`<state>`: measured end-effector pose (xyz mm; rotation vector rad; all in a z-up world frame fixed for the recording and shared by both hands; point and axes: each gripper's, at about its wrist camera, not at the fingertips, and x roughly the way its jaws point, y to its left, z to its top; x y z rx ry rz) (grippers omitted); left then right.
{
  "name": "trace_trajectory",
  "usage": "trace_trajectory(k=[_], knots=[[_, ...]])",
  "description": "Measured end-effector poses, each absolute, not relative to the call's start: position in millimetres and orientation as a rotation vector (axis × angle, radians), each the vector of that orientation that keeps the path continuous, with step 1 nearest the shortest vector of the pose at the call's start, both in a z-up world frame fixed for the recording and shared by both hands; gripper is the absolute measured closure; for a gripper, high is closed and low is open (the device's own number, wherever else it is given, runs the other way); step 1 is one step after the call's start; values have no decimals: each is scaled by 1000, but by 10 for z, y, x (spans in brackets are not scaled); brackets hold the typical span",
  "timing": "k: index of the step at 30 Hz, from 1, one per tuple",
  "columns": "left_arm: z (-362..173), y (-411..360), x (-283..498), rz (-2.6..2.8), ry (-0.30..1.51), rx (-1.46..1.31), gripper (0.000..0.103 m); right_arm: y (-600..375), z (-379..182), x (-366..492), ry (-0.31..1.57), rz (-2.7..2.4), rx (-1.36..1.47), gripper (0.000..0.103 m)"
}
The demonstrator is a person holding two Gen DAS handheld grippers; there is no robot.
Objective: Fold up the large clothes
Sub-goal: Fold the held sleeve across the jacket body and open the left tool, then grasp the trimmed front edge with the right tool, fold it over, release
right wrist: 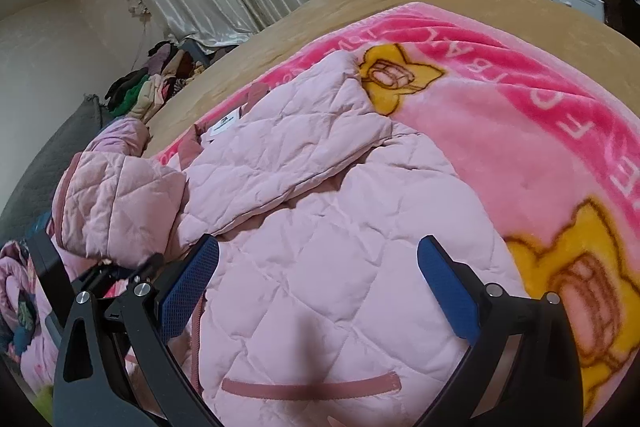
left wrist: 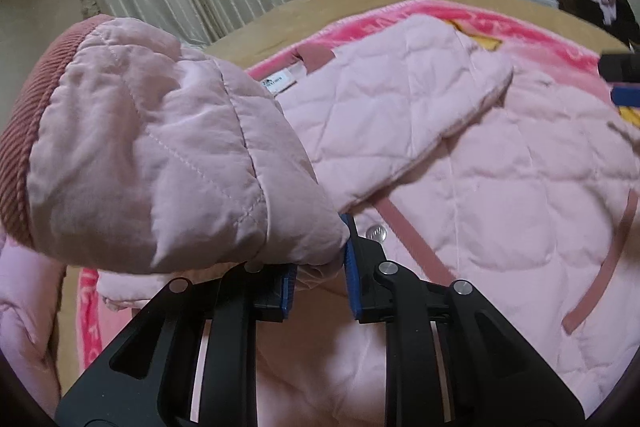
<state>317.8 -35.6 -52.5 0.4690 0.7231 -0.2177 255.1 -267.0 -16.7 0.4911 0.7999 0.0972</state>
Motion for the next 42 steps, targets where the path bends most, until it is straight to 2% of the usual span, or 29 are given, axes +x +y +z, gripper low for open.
trace_trajectory(k=[2, 4, 8, 10, 14, 15, 18, 21, 23, 25, 29, 30, 32, 34, 36, 37, 38, 42], knots=[[-538, -386, 3155, -218, 726, 505, 89, -2665, -172, 2565, 804, 99, 495, 4], [-514, -390, 3111, -240, 727, 500, 80, -2658, -169, 2573, 804, 98, 493, 4], [-423, -391, 3042, -278, 713, 450, 72, -2647, -129, 2595, 794, 101, 490, 4], [-352, -382, 2982, -309, 703, 412, 61, -2647, -101, 2605, 788, 97, 486, 4], [-272, -347, 2887, -352, 708, 342, 52, -2661, -54, 2610, 777, 89, 491, 4], [-265, -326, 2872, -372, 723, 311, 45, -2661, -51, 2620, 777, 90, 493, 4], [-246, -264, 2810, -385, 725, 271, 41, -2604, -71, 2658, 796, 112, 491, 4], [-201, -84, 2785, -363, 730, 204, 30, -2480, -121, 2732, 826, 167, 496, 4], [-169, 55, 2795, -340, 730, 161, 28, -2384, -168, 2797, 851, 214, 520, 4], [-133, 244, 2817, -286, 733, 136, 19, -2249, -223, 2893, 892, 251, 533, 4], [-65, 618, 2869, -182, 740, 79, 18, -1882, -372, 3058, 977, 354, 548, 5], [-48, 704, 2881, -162, 741, 62, 15, -1805, -412, 3090, 993, 360, 538, 8], [-25, 892, 2882, -127, 743, 21, 12, -1698, -485, 3138, 1022, 359, 514, 27], [-22, 1027, 2899, -108, 752, -24, 12, -1652, -536, 3146, 1018, 311, 503, 36], [-39, 1156, 2891, -93, 759, -62, 12, -1618, -484, 3127, 961, 343, 488, 63], [-53, 1203, 2891, -86, 762, -79, 12, -1596, -449, 3120, 942, 347, 465, 81], [-69, 1265, 2884, -76, 764, -100, 12, -1550, -373, 3108, 908, 350, 413, 91], [-85, 1476, 2901, -63, 764, -184, 11, -1428, 58, 3131, 772, 385, 221, 95]])
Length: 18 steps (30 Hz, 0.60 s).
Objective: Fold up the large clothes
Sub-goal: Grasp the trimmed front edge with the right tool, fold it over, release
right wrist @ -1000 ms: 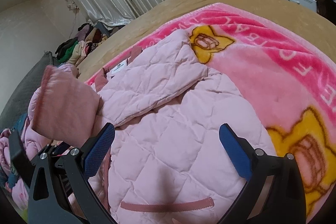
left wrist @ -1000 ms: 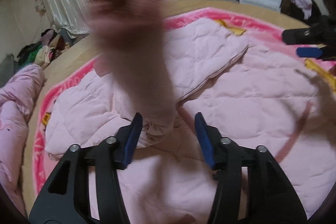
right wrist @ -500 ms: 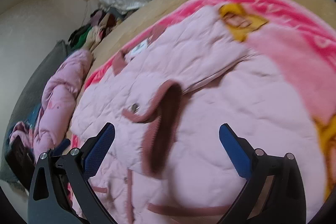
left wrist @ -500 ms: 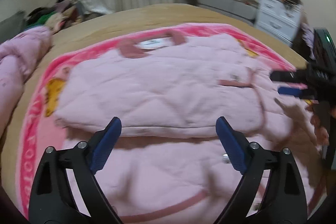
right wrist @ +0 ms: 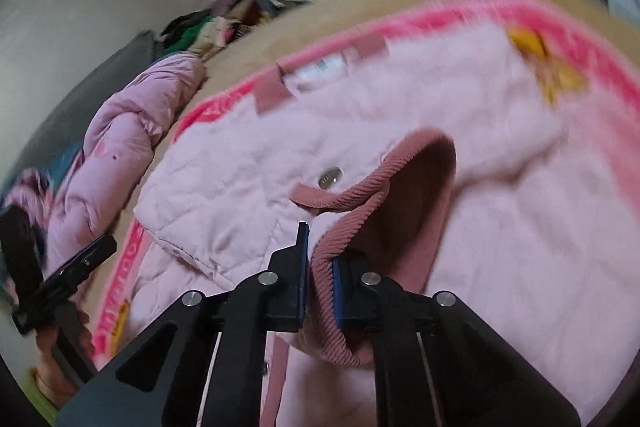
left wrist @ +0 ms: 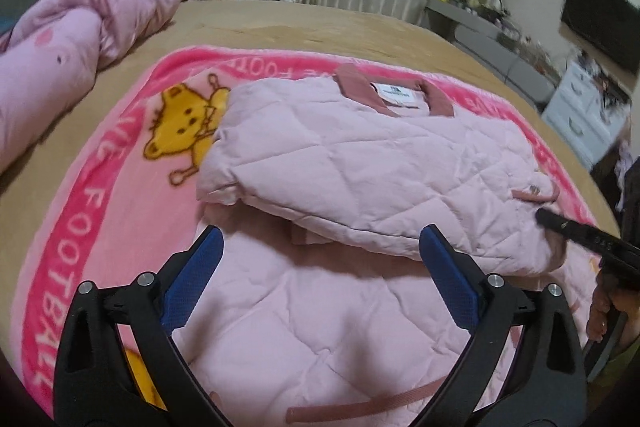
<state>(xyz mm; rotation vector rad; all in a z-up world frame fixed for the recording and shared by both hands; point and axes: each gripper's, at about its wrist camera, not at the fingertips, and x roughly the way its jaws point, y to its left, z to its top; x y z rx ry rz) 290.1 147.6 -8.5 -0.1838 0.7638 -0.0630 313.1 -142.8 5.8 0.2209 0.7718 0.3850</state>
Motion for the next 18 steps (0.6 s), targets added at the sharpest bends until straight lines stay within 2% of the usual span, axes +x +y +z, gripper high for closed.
trace_trajectory(k=[4, 6, 8, 13, 15, 17, 18], knots=[[-26, 1630, 2965, -44, 756, -231, 10, -1534, 605, 3289, 582, 359, 62, 96], [3, 1656, 3003, -28, 753, -233, 10, -1629, 719, 3527, 550, 304, 14, 96], [15, 1667, 3041, -19, 751, -238, 10, -1752, 627, 3780, 588, 272, -2, 96], [-23, 1628, 3140, -16, 769, -226, 10, -1894, -23, 4123, 764, 174, -29, 95], [-48, 1624, 3204, -11, 778, -219, 10, -1941, -229, 4098, 792, 131, -39, 84], [-68, 1613, 3267, -10, 786, -207, 10, -1986, -349, 4040, 809, 90, -28, 61], [-77, 1606, 3293, -7, 788, -198, 10, -2034, -356, 3997, 813, 81, -6, 59]])
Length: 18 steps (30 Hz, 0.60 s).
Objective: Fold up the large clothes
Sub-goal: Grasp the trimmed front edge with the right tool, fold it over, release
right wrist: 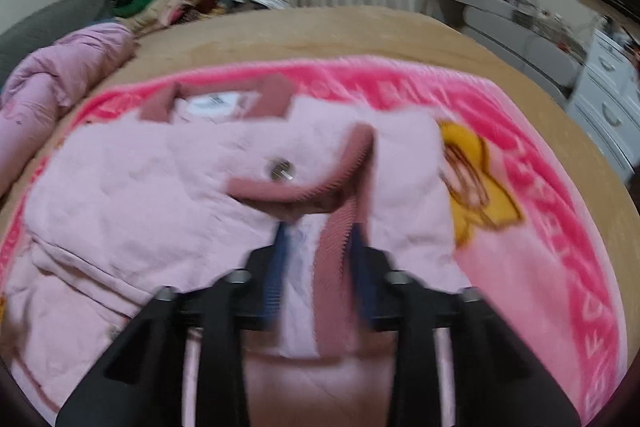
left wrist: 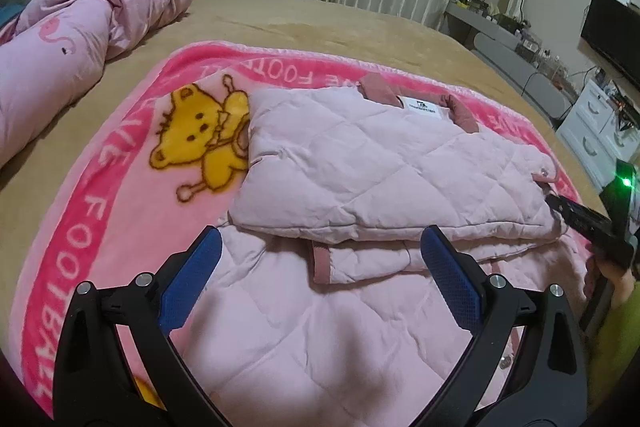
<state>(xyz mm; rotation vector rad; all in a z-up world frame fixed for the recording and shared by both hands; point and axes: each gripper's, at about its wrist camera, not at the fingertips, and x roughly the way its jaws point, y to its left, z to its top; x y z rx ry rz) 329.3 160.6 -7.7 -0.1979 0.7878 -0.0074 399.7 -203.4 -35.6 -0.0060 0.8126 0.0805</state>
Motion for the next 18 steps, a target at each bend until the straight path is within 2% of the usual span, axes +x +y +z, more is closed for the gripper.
trace_trajectory(k=[6, 8, 10, 14, 18], knots=[[-104, 1556, 3593, 28, 805, -138, 10, -1944, 62, 3685, 702, 76, 47, 50], [-125, 1518, 3692, 29, 816, -132, 20, -1734, 109, 3702, 724, 173, 25, 46], [-185, 1478, 3767, 38, 833, -120, 49, -1460, 43, 3767, 762, 228, -53, 45], [-339, 1424, 3858, 22, 867, -105, 60, -1114, -183, 3946, 847, 266, -171, 45], [-577, 1409, 3947, 8, 939, -98, 60, -1054, -483, 4114, 953, 252, -183, 40]])
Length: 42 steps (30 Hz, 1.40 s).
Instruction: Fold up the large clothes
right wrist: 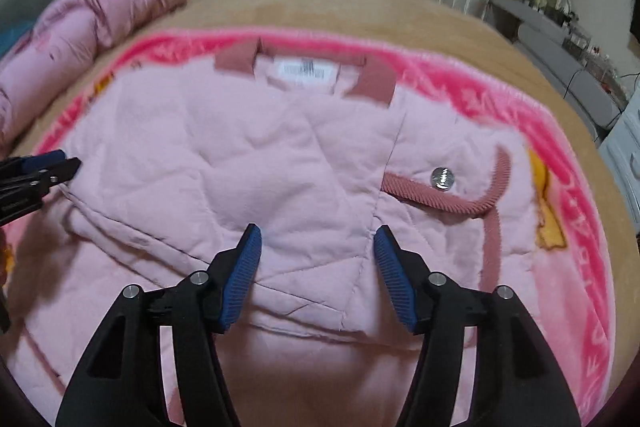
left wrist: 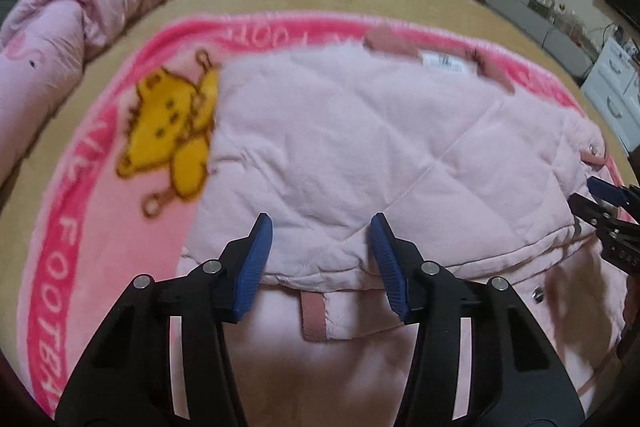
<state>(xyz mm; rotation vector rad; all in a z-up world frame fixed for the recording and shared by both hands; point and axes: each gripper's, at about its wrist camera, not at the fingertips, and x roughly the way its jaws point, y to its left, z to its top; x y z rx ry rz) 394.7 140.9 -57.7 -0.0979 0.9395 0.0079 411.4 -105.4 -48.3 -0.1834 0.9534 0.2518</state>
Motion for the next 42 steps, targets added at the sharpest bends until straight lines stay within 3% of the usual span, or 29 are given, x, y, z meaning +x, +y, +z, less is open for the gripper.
trace_trajectory(k=[7, 15, 17, 20, 23, 24, 26, 30, 42], knots=[[-714, 1377, 3955, 6, 951, -89, 60, -1039, -735, 4190, 980, 233, -151, 39], [-641, 1437, 3924, 15, 964, -150, 60, -1057, -647, 4134, 959, 237, -141, 38], [-573, 1452, 3864, 18, 961, -157, 60, -1117, -572, 4068, 940, 262, -101, 31], [-485, 1431, 3751, 23, 950, -132, 49, -1256, -436, 3895, 910, 272, -15, 21], [-420, 1413, 3639, 18, 948, -128, 44, -1330, -286, 3698, 877, 294, 38, 18], [-395, 1405, 3605, 19, 944, -126, 36, -1342, -232, 3629, 868, 301, 45, 17], [-320, 1377, 3511, 21, 926, -117, 29, -1362, -133, 3516, 841, 317, 62, 5], [-169, 1357, 3322, 16, 894, -122, 9, -1395, 95, 3294, 785, 334, 83, 5], [70, 1389, 2791, -4, 839, -133, 9, -1565, 495, 2762, 717, 313, 133, 4]])
